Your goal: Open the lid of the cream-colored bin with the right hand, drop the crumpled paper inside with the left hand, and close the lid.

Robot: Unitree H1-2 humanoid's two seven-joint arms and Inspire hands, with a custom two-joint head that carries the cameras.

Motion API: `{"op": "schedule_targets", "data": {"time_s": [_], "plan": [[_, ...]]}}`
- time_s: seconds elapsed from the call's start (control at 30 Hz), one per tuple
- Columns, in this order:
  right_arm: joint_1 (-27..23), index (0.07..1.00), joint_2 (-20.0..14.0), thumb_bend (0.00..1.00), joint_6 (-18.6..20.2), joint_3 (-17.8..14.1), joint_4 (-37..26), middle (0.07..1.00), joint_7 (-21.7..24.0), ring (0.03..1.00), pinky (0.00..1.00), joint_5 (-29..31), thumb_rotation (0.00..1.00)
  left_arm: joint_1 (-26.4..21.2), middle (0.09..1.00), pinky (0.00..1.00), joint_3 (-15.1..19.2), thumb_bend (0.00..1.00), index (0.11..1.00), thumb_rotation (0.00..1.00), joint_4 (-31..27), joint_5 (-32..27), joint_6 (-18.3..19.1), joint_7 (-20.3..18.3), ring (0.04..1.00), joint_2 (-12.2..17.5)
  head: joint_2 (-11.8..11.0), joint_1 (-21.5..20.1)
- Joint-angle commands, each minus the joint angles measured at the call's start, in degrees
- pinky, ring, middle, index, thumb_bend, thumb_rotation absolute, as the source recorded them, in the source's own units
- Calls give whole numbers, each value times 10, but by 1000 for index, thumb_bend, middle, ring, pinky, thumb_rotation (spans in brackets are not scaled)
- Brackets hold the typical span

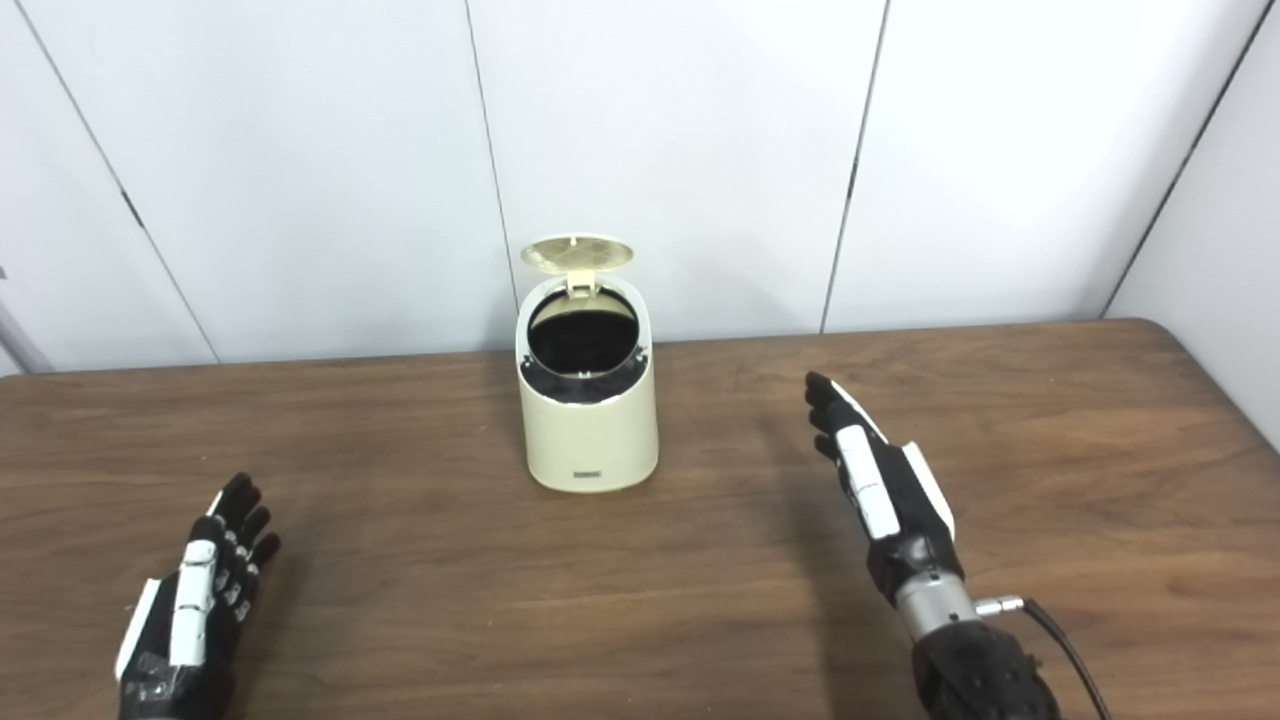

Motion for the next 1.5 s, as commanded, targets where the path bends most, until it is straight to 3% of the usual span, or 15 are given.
{"op": "schedule_targets", "data": {"time_s": [0.0,0.57,0.8,0.97,1.47], "plan": [[-34,900,-5,627,-5,4,-18,931,5,944,936,-12,1000,-9,1000,1000,-2,485,1000,953,6,-1,-21,-2,1000,3,-2,-1],[-131,912,-31,623,-25,38,27,950,26,940,883,-88,1000,-2,1000,1000,-6,453,1000,962,9,-2,-23,1,1000,-7,-42,10],[-166,917,-35,618,-5,48,24,948,35,941,878,-112,1000,1,1000,1000,-10,468,1000,980,10,-1,-22,4,1000,-11,-54,20],[-187,926,-35,595,-13,50,39,941,34,939,881,-122,1000,4,1000,1000,-11,475,1000,985,10,-3,-23,4,1000,-14,-62,22],[-242,881,-43,590,-11,70,66,920,36,911,817,-179,1000,8,1000,1000,-19,395,1000,1000,28,1,-44,3,1000,-20,-90,33]]}}
